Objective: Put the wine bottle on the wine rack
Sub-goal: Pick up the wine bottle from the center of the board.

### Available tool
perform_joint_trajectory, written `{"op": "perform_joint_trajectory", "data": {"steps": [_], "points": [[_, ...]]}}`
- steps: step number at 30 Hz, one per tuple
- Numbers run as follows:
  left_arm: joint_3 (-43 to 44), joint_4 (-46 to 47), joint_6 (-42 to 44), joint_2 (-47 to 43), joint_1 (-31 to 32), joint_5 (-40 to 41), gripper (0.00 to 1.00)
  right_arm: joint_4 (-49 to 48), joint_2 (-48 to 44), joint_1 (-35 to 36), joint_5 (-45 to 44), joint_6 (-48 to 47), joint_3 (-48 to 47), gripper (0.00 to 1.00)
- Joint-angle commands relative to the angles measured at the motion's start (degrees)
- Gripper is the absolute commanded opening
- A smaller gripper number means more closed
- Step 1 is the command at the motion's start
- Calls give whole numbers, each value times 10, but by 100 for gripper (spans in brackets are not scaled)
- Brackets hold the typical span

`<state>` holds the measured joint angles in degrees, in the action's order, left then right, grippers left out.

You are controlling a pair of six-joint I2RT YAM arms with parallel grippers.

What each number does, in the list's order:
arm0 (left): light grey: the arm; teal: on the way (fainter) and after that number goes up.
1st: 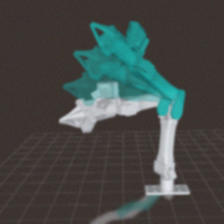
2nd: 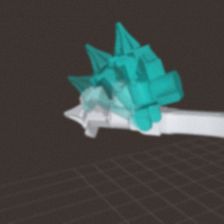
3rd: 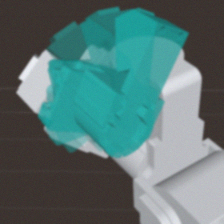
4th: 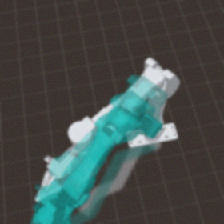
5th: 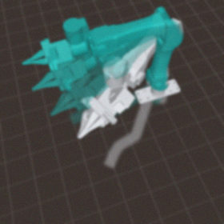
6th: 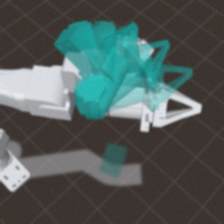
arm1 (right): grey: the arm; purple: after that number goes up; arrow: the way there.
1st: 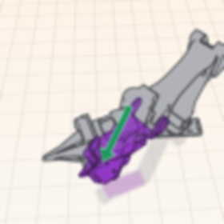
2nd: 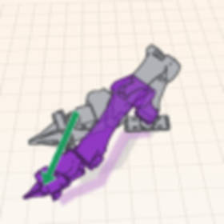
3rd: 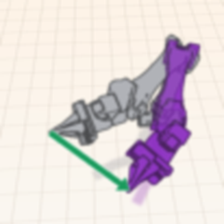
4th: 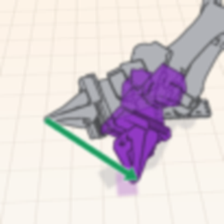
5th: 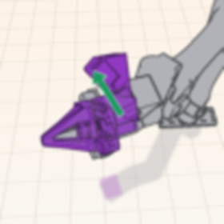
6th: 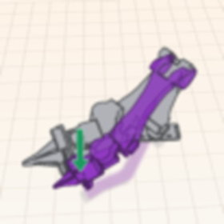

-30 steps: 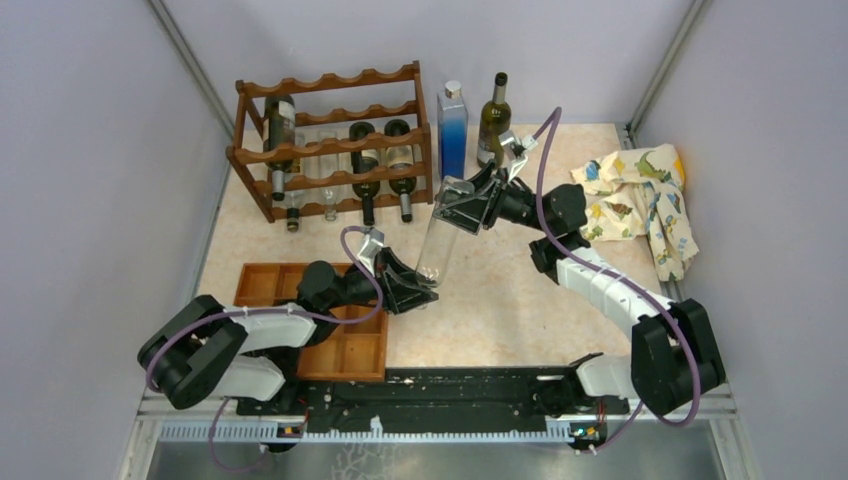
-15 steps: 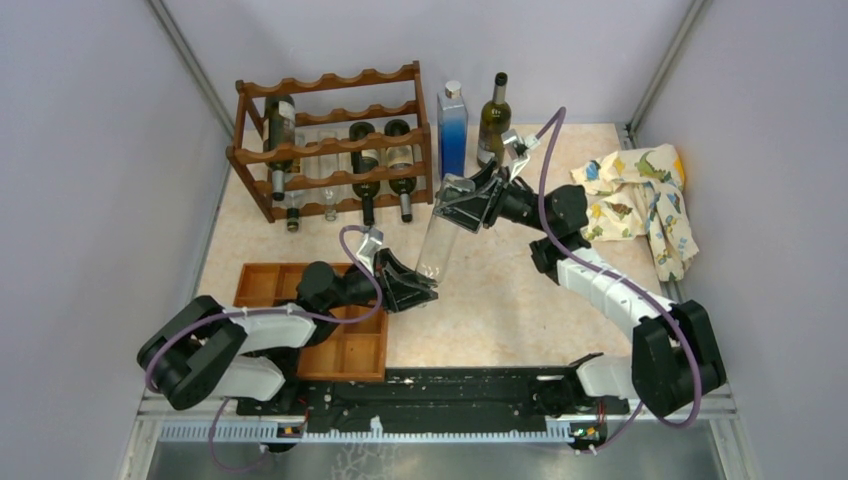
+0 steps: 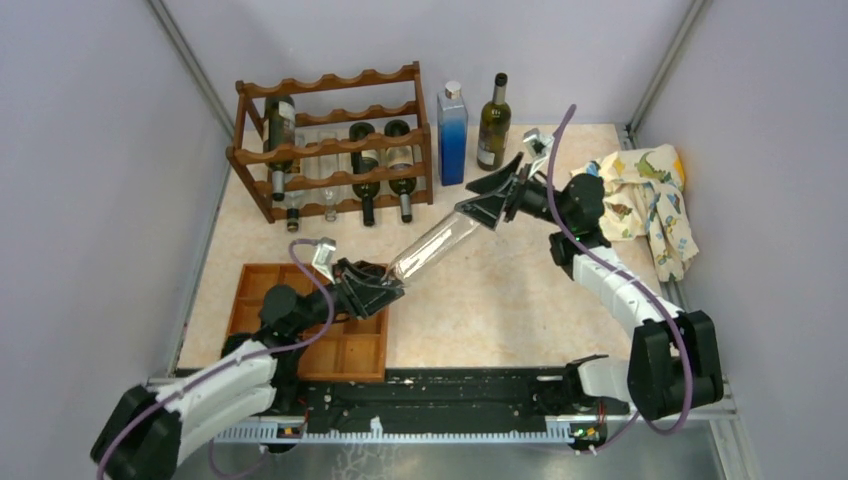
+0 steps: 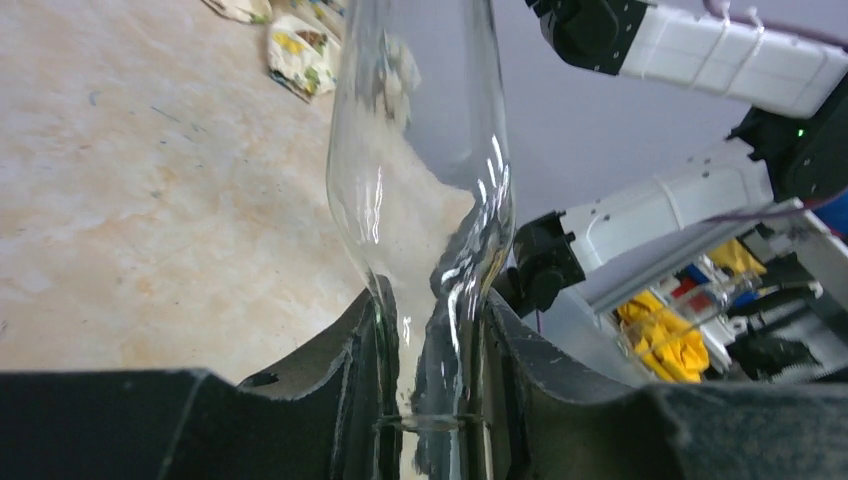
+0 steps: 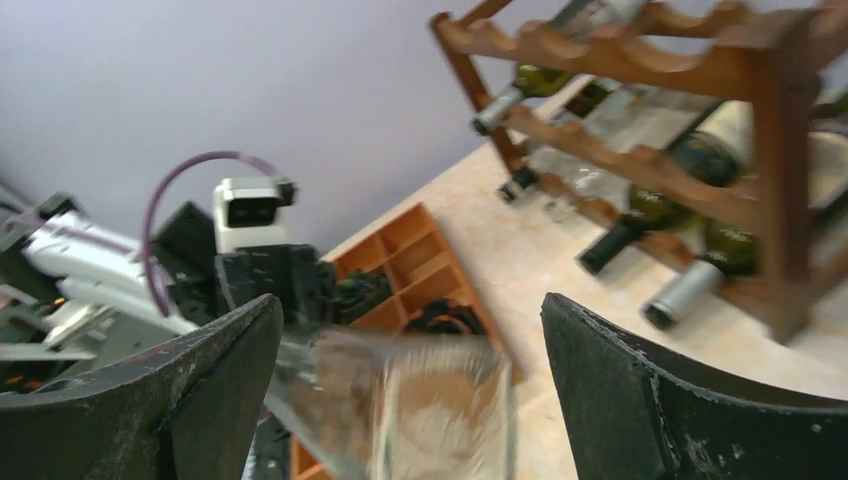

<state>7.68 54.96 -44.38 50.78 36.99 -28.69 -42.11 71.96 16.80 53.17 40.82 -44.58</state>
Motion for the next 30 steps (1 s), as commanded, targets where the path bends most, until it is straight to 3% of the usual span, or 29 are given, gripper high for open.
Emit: {"op": "perform_joint_trajectory", "data": {"steps": [1,5,8,17,30], "points": [[-18,-179,-29,-153,-30,42,0,-15,-21,-68,33,-38,-9,98],[-21,-309,-65,-262,-89,56,0,8,-22,-88,34,-69,-6,98],[-35,-303,-103,-293,-114,68,0,3,-19,-88,25,-67,8,98],[-5,-284,-153,-267,-125,140,0,24,-17,-88,23,-90,21,98],[16,-258,-257,-275,-234,178,0,51,-22,-88,21,-120,27,98]]}}
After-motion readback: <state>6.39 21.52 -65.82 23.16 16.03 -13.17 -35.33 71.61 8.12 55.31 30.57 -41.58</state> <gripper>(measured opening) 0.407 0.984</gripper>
